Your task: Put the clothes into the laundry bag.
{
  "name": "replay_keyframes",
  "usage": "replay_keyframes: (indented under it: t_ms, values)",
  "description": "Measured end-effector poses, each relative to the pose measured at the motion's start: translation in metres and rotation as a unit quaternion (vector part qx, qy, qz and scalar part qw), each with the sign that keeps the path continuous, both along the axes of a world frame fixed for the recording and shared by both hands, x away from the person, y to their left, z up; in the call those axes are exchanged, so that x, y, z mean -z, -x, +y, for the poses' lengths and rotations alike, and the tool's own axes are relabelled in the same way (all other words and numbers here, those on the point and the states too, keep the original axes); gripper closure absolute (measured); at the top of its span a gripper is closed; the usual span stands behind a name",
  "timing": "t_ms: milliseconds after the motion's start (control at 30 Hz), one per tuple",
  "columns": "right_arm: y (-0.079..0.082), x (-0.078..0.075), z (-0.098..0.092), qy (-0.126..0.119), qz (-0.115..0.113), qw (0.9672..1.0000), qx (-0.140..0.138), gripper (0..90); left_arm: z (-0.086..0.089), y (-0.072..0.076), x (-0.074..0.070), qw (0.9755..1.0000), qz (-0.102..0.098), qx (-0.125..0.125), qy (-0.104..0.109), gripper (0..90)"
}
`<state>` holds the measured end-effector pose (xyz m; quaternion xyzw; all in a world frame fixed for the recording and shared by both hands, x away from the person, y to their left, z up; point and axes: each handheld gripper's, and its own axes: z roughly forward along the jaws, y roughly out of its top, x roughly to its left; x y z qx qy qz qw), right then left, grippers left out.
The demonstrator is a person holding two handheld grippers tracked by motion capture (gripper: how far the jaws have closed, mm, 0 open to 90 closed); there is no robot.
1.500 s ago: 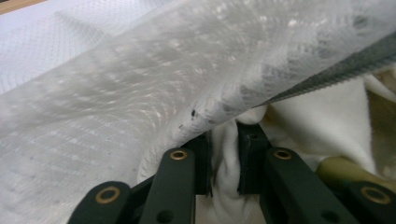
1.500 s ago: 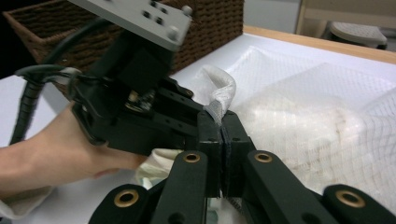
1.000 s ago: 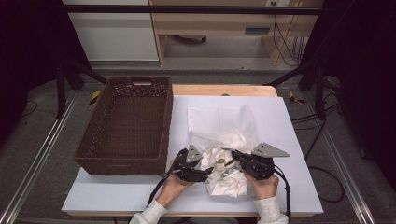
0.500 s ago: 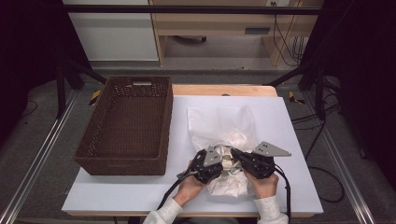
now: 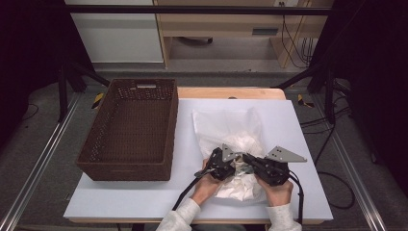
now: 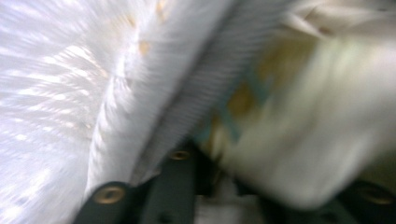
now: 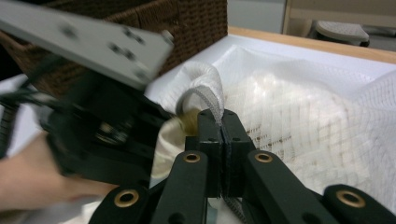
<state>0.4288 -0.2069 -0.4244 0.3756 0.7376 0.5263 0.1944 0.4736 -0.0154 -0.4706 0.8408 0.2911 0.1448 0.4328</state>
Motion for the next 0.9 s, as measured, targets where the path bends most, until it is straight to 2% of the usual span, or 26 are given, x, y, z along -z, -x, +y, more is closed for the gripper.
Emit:
replay_keyframes:
  t_ms: [67,133,167,200,233,267,333,400,433,467,500,533,567,700,767,833,867,900]
  values:
    - [-0.001,0.002,0.002,0.01,0.003,0.9999,0.001,89.1,0.011,0.005,-0.006,0.9999,0.006,0.007,0.009,62.2]
    - [-0.001,0.003,0.002,0.01,0.007,0.9999,0.0,89.1,0.025,0.011,-0.014,0.9998,0.009,0.016,0.008,49.2]
    - [-0.001,0.003,0.002,0.01,0.006,0.9999,0.002,89.1,0.032,0.014,-0.019,0.9998,0.007,0.02,0.003,45.0]
    - [-0.001,0.003,0.002,0.01,0.006,0.9999,0.002,89.1,0.032,0.014,-0.019,0.9998,0.007,0.02,0.003,41.1]
    - [-0.001,0.003,0.003,0.012,0.006,0.9999,0.002,89.1,0.048,0.023,-0.028,0.9996,-0.005,0.028,-0.005,37.8]
    - [-0.001,0.003,0.003,0.012,0.006,0.9999,0.002,89.1,0.053,0.026,-0.031,0.9996,-0.011,0.025,-0.009,37.0]
    - [-0.001,0.003,0.003,0.011,0.006,0.9999,0.003,89.1,0.067,0.031,-0.035,0.9994,-0.026,0.017,-0.017,36.7]
    - [-0.001,0.003,0.003,0.011,0.006,0.9999,0.003,89.0,0.078,0.031,-0.032,0.9994,-0.027,0.003,-0.02,39.1]
    - [-0.001,0.003,0.003,0.011,0.006,0.9999,0.003,89.0,0.078,0.031,-0.032,0.9994,-0.027,0.003,-0.02,42.1]
    - [-0.001,0.004,0.003,0.012,0.006,0.9999,0.004,89.0,0.083,0.027,-0.024,0.9993,-0.005,-0.017,-0.033,43.9]
    - [-0.001,0.004,0.004,0.012,0.007,0.9999,0.003,89.1,0.083,0.025,-0.018,0.999,0.002,-0.022,-0.039,46.1]
    - [-0.001,0.004,0.004,0.012,0.007,0.9999,0.003,89.1,0.083,0.025,-0.018,0.999,0.002,-0.022,-0.039,48.1]
    - [-0.001,0.004,0.004,0.013,0.007,0.9999,0.003,89.0,0.083,0.024,-0.012,0.9988,0.005,-0.024,-0.042,49.3]
    - [-0.001,0.004,0.003,0.011,0.008,0.9999,0.003,89.0,0.082,0.024,0.001,0.9977,0.031,-0.023,-0.057,53.6]
    - [-0.001,0.004,0.003,0.013,0.008,0.9999,0.003,89.0,0.081,0.026,0.003,0.9974,0.034,-0.019,-0.06,53.9]
    - [-0.001,0.004,0.003,0.014,0.008,0.9999,0.004,89.0,0.079,0.031,0.008,0.9966,0.031,-0.011,-0.076,57.6]
    - [-0.001,0.004,0.003,0.014,0.008,0.9999,0.004,89.0,0.079,0.031,0.008,0.9966,0.031,-0.011,-0.076,60.7]
    - [-0.001,0.004,0.004,0.014,0.008,0.9999,0.004,89.0,0.081,0.033,0.01,0.9974,0.032,-0.01,-0.063,63.3]
